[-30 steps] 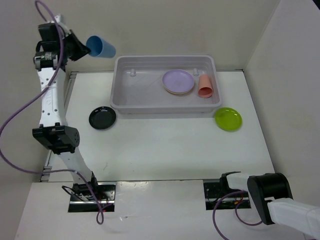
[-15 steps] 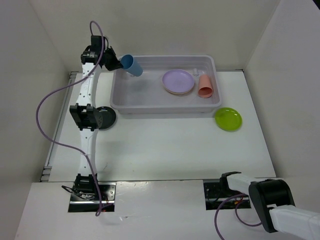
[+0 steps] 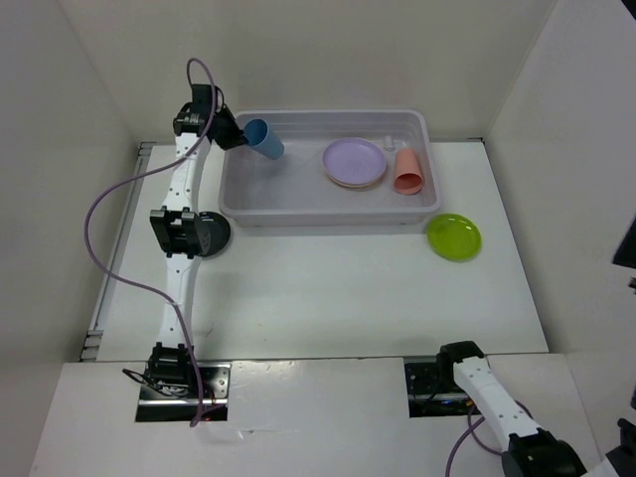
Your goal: Place the mixed dishes into the plastic bin
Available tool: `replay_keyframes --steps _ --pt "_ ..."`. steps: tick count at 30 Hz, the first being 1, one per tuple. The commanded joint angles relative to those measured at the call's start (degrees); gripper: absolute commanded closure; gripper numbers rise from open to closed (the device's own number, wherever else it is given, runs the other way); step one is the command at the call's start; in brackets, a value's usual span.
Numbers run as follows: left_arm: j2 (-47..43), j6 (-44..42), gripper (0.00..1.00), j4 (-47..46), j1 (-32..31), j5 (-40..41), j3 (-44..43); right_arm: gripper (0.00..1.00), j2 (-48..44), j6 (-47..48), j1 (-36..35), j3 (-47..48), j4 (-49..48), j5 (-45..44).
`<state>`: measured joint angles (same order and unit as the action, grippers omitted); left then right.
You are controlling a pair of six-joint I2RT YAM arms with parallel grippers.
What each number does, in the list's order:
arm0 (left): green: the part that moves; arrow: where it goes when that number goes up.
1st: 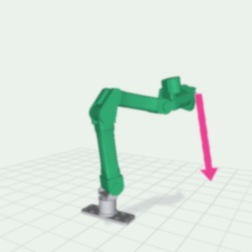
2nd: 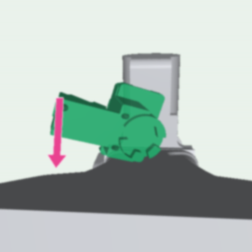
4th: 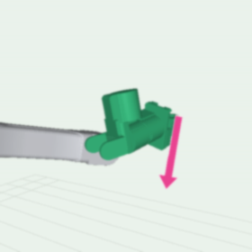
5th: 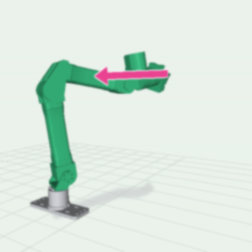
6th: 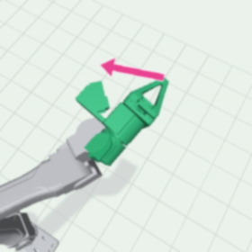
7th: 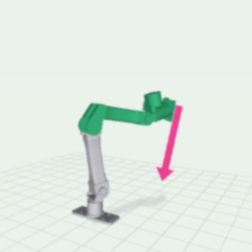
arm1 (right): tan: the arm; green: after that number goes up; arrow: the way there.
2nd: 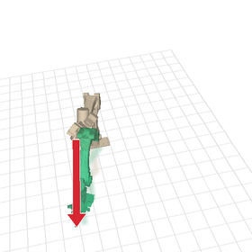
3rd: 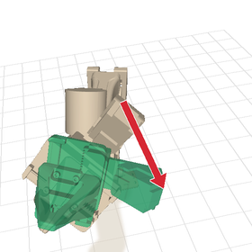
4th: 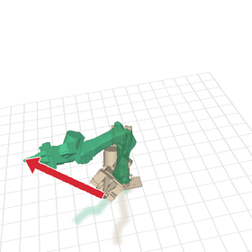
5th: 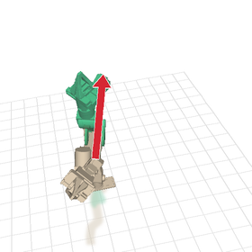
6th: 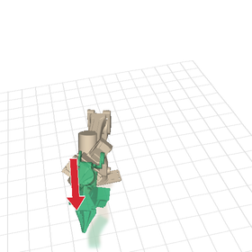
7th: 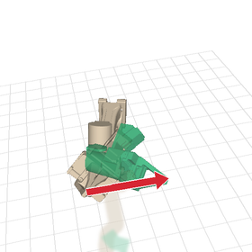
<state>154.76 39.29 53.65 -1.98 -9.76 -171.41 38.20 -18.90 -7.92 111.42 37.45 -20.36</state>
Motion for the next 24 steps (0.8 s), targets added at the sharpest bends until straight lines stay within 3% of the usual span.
replay_keyframes --steps 1,8,13,20,24 --pt "0.37 0.26 1.00 -1.44 -0.22 1.94 -2.26 0.10 6.80 1.67 -0.43 6.36 -5.21 1.19" --pt "2.92 -0.88 0.97 0.32 -0.22 4.05 -2.78 0.06 2.33 1.14 0.10 -5.59 -10.47 2.34" --pt "3.97 -1.40 0.76 0.32 -0.22 4.05 -3.31 0.05 3.55 -0.70 -1.30 -14.19 -9.06 -0.55" --pt "4.50 -1.41 0.69 0.84 0.31 4.05 -3.84 0.03 5.75 -7.29 -5.70 -28.68 -8.54 -9.42" --pt "4.50 -1.41 0.56 0.84 0.31 3.00 -5.16 0.02 7.68 -11.68 -5.70 -34.94 -5.47 -11.45"
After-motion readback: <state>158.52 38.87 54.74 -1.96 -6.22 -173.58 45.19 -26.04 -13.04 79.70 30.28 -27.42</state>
